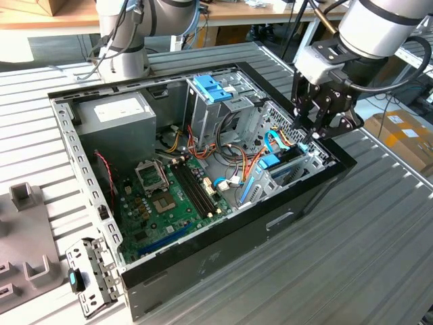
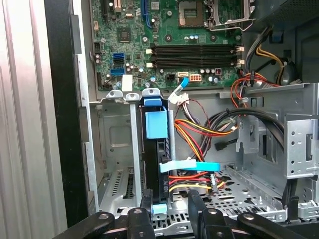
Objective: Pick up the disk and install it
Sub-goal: 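Insert the second disk wire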
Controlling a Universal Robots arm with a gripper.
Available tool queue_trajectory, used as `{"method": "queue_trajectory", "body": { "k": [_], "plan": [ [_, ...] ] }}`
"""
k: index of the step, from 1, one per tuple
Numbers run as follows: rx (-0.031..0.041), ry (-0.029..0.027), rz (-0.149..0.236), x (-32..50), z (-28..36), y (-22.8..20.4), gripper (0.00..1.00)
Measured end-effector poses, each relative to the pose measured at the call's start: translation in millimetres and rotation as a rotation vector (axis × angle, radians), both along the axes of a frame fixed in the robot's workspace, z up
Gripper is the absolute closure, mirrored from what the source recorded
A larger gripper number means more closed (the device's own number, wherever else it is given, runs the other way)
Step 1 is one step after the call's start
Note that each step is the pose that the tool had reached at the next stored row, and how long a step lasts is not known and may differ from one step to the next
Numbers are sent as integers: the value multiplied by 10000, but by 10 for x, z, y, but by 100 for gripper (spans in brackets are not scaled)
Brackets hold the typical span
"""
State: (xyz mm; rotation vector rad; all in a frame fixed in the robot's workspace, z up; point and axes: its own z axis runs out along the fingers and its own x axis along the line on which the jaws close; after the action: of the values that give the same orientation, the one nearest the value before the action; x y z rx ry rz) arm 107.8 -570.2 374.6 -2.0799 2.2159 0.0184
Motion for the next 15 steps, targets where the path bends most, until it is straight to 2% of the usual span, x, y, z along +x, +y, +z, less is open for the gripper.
{"method": "queue_trajectory", "body": {
  "k": [1, 5, 11, 15],
  "plan": [
    [2, 177, -1, 0, -1, 0, 58],
    [1, 184, 0, 0, -1, 0, 58],
    [3, 184, -1, -157, -4, -1, 58],
    [1, 184, 0, -170, -3, 0, 58]
  ]
}}
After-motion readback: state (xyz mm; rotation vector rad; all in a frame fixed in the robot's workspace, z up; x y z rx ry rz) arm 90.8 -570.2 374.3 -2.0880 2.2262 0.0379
